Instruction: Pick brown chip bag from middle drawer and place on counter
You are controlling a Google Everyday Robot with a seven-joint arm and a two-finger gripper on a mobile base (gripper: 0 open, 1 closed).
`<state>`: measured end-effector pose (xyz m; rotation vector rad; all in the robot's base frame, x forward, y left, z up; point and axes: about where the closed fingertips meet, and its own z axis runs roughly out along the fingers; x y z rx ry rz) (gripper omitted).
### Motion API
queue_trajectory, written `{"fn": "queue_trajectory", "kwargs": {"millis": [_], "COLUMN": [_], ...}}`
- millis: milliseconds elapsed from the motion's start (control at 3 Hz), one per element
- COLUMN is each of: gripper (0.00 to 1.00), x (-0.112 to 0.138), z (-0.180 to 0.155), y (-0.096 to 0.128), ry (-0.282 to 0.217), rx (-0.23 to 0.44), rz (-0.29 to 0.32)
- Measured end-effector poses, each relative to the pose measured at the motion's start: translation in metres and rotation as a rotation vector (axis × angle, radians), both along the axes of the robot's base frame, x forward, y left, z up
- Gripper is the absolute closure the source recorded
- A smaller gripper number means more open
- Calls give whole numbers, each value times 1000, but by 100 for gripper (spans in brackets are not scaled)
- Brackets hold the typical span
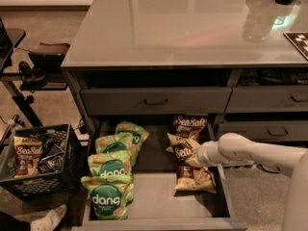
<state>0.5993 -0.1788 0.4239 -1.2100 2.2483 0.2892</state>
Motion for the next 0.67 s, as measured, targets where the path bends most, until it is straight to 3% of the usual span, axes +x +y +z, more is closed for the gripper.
{"fn": "queue_trajectory", "kwargs": {"millis": [333,667], "gripper": [100,100], "x": [-27,-61], "z": [21,71], "y": [-5,-14], "ry": [-1,-29], "rx": [75,131], "rz": [60,145]}}
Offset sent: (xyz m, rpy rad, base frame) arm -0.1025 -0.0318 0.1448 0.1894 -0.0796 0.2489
